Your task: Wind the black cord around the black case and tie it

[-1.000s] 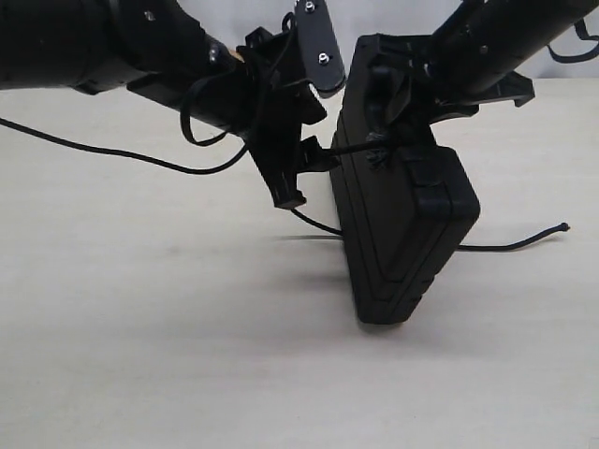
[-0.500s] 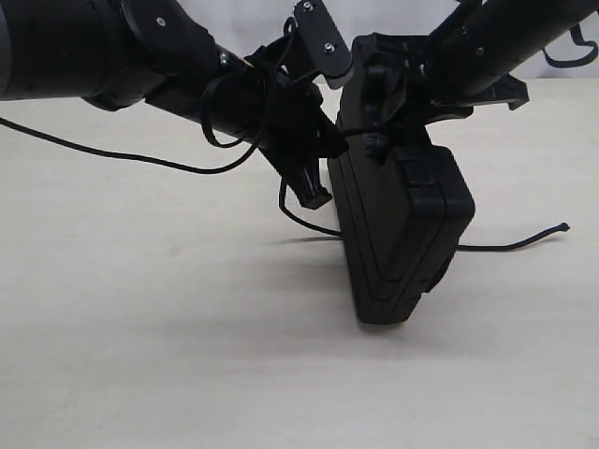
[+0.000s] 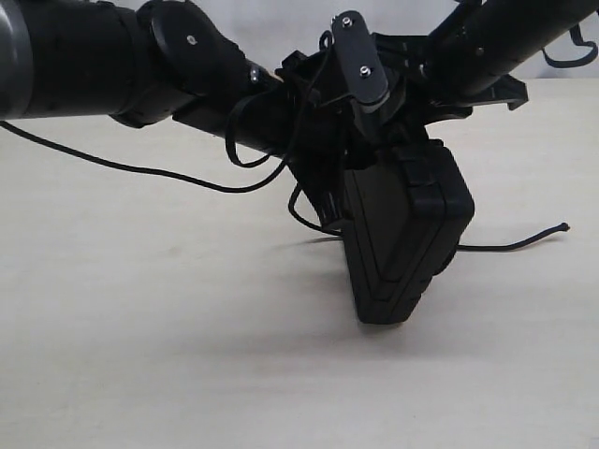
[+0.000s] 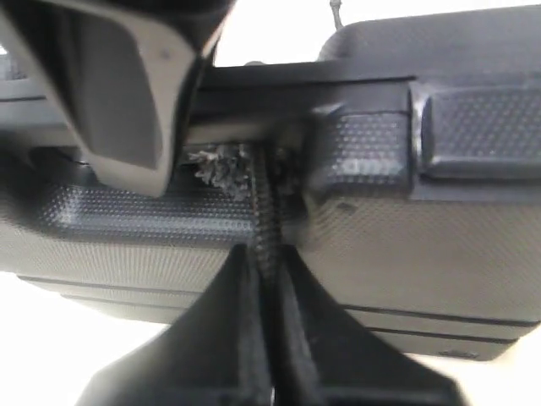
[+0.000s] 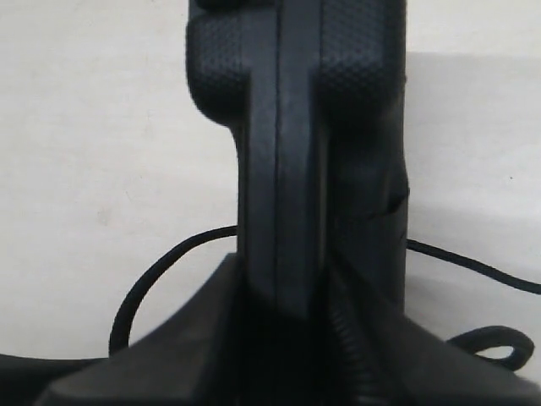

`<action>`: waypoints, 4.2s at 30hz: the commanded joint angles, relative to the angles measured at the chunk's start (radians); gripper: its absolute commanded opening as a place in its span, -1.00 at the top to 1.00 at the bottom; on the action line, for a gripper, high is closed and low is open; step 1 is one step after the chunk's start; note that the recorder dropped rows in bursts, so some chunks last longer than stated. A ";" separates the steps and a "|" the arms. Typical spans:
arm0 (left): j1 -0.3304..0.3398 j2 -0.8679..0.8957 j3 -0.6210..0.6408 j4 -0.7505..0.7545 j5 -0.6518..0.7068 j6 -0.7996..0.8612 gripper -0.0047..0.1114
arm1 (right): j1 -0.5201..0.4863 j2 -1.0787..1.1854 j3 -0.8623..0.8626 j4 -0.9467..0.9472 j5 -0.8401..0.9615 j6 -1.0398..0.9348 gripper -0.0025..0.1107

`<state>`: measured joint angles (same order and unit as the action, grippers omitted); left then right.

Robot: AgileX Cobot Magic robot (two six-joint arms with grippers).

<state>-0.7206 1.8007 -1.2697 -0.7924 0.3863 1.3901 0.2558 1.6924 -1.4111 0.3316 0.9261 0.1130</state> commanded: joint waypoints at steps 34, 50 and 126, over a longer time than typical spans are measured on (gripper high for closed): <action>0.279 -0.244 -0.001 0.178 0.279 -0.151 0.18 | 0.309 0.239 0.114 0.038 -0.332 0.060 0.88; 0.279 -0.244 -0.001 0.178 0.268 -0.190 0.18 | 0.318 0.266 0.114 0.045 -0.374 0.018 0.07; 0.024 0.109 -0.001 0.049 0.035 -0.187 0.61 | -0.382 0.040 0.407 -0.131 -0.192 -0.098 0.05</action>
<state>-0.6966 1.9674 -1.2697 -0.7628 0.4126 1.2154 -0.1113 1.7210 -1.0360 0.2062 0.7810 -0.0057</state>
